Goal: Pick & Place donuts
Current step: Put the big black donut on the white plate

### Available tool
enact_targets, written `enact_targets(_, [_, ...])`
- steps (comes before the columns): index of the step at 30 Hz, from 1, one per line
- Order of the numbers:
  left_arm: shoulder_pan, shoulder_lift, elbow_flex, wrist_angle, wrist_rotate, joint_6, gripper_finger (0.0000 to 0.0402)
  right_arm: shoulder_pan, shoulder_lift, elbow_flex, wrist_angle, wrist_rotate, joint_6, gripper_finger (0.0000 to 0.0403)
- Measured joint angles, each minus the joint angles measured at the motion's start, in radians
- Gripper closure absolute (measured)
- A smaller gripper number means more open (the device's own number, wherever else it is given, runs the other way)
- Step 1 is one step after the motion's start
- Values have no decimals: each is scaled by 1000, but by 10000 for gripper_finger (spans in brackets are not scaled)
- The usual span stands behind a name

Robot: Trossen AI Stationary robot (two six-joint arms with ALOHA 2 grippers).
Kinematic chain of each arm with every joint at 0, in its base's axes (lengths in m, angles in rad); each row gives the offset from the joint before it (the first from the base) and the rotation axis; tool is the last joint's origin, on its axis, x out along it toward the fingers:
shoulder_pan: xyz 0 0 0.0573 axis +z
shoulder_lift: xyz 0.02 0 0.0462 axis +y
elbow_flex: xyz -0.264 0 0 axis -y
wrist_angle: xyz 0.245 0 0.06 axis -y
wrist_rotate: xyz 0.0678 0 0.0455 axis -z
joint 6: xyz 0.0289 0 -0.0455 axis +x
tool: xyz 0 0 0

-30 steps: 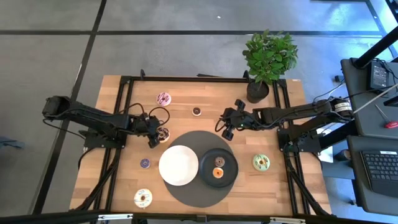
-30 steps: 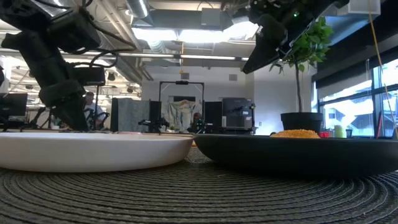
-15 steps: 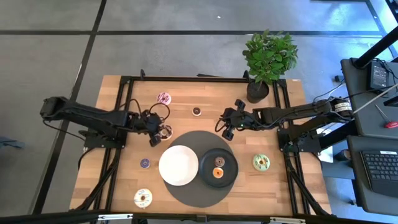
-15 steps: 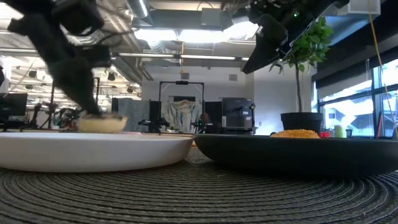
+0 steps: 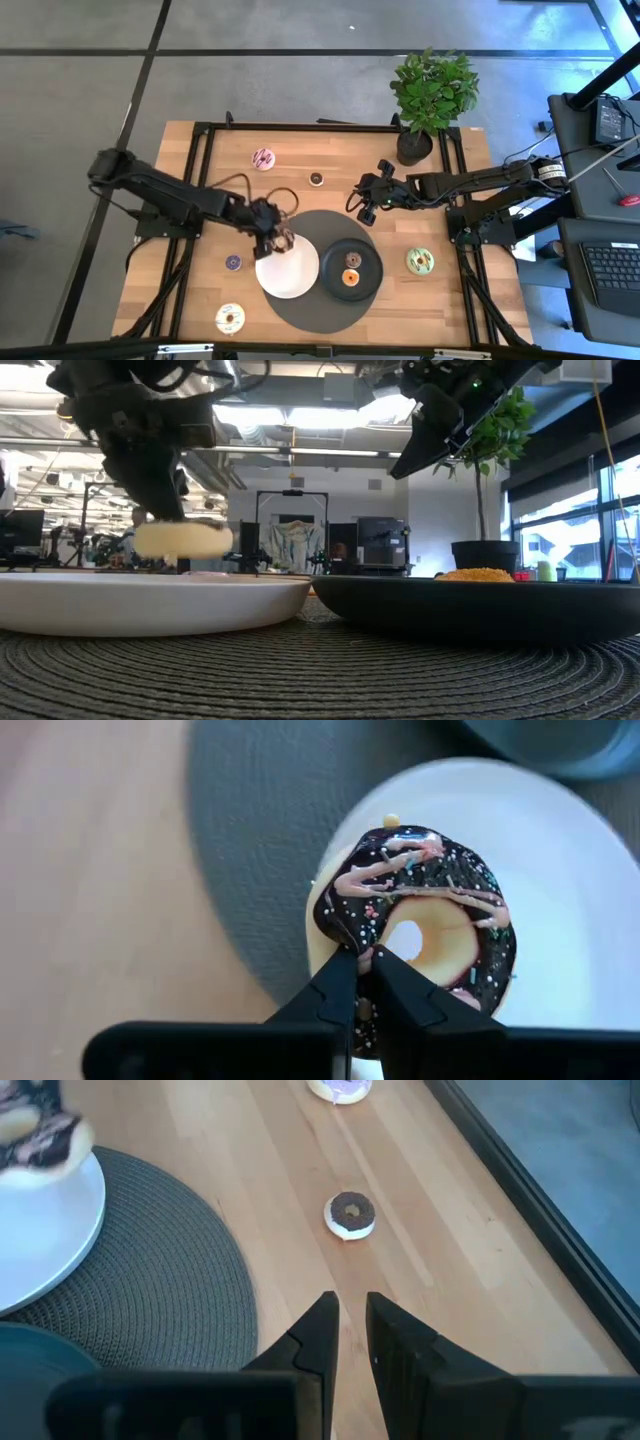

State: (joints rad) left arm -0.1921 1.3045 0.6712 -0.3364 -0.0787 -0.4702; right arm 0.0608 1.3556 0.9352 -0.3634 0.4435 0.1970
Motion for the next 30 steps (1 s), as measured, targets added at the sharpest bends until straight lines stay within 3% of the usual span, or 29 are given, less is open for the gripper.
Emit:
enact_targets(10, [-30,185,101,4,38,-1,379,0,0,0,-3,0,3,344])
enact_targets(30, [-28,215,103,1,45,70,345,0,0,0,-16,-1,3,344])
